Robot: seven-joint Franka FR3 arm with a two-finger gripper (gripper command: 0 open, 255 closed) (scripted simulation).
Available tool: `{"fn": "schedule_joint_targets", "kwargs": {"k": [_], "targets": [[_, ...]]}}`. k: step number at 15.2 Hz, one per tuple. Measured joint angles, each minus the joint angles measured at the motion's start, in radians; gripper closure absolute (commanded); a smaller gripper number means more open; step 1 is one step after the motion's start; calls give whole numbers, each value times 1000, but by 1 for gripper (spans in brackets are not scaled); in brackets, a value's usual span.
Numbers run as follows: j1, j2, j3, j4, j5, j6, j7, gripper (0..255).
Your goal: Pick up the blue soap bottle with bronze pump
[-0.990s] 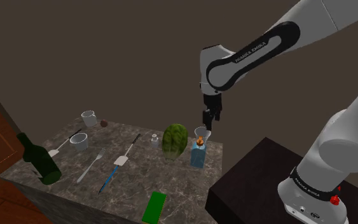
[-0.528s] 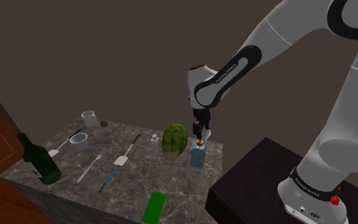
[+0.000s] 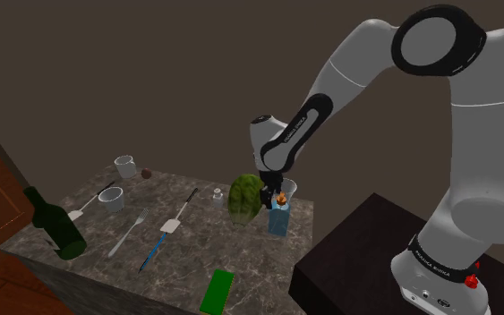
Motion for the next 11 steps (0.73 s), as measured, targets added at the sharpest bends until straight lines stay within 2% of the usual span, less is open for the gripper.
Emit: {"fn": "schedule_joint_targets", "kwargs": {"k": [7,8,11], "targets": [[15,103,-20,33,-29,68,19,0],[16,108,-21,35,-30,70,19,255],[16,111,-22,38,-31,73,19,255]]}}
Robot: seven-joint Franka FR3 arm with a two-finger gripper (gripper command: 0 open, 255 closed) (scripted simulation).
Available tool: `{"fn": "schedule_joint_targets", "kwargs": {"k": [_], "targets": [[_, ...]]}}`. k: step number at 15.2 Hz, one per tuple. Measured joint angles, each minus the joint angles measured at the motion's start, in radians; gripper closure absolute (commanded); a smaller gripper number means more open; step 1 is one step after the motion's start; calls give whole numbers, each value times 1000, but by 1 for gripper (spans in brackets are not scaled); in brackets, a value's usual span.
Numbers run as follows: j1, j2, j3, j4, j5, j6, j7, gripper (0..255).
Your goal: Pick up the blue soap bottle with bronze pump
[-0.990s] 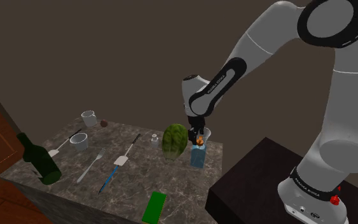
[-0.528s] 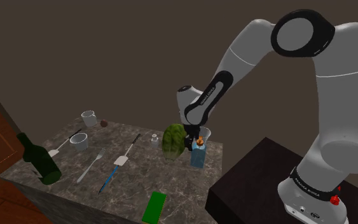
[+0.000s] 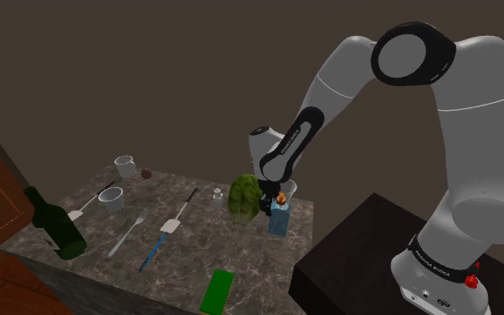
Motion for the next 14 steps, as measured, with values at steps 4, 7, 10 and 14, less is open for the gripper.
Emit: {"fn": "schedule_joint_targets", "kwargs": {"k": [4,7,10,14], "targets": [[0,0,0,0,0,0,0,255],[0,0,0,0,0,1,0,255],[-5,-29,6,-12,7,-18,-5,255],[-9,-74,16,-20,20,-55,-12,255]]}}
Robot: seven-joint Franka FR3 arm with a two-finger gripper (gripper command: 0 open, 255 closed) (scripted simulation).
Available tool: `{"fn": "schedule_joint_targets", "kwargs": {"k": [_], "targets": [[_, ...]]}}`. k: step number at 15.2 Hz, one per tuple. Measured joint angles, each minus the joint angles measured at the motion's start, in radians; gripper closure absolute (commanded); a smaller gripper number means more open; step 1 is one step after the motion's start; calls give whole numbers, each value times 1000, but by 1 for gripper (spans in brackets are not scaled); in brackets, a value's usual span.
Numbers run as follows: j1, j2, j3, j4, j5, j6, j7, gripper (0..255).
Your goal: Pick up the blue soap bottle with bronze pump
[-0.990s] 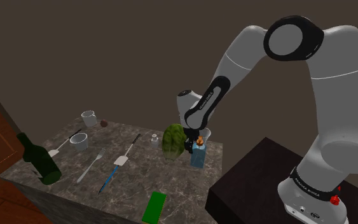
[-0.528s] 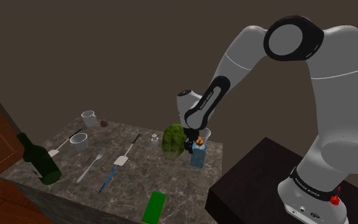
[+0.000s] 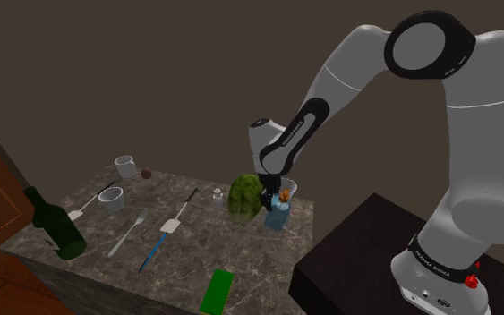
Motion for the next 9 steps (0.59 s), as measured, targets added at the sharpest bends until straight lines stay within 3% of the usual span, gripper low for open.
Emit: {"fn": "schedule_joint_targets", "kwargs": {"k": [9], "targets": [[-16,-109,19,-16,32,-91,-26,255]]}}
